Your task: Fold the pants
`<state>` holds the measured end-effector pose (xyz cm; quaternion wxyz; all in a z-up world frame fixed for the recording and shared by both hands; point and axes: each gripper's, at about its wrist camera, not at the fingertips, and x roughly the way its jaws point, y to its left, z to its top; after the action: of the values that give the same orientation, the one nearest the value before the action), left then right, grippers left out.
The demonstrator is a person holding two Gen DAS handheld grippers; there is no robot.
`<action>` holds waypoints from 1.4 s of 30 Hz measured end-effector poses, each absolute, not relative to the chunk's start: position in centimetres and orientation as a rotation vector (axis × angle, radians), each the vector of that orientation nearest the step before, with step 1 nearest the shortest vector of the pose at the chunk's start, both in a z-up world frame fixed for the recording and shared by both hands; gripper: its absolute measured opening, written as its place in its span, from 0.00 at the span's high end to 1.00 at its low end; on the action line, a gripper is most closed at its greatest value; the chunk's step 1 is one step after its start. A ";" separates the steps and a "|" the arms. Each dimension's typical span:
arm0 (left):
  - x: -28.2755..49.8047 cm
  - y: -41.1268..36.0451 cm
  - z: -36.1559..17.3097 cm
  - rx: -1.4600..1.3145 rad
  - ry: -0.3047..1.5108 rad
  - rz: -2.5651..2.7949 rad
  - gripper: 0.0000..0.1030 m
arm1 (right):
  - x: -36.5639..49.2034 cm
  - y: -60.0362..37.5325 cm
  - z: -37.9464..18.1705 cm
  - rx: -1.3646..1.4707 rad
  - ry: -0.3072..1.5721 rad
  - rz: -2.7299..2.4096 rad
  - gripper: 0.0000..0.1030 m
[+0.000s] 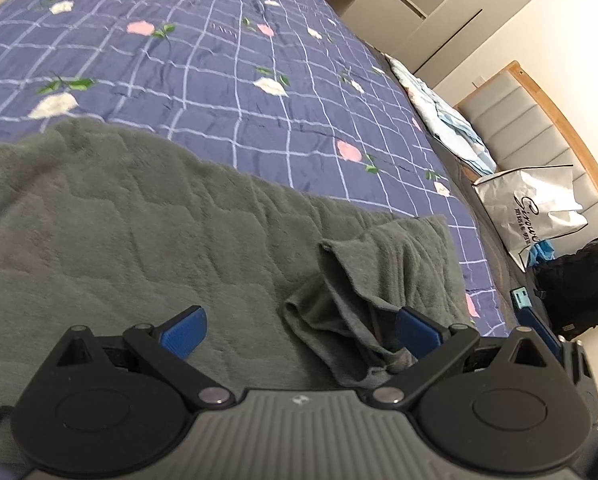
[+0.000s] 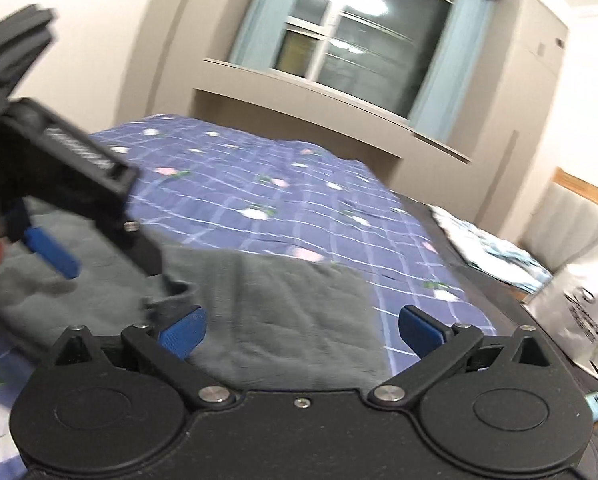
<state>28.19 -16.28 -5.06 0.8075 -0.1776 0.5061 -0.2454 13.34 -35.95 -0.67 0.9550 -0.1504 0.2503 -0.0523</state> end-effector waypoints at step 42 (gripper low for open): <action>28.5 -19.9 -7.1 -0.426 1.125 -0.578 0.89 | 21.2 -43.1 -4.1 -0.269 0.582 -0.179 0.01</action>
<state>28.46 -19.94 -7.08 0.7856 -0.1973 0.5217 -0.2679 21.19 -43.05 -4.13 0.9452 -0.1321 0.2855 -0.0877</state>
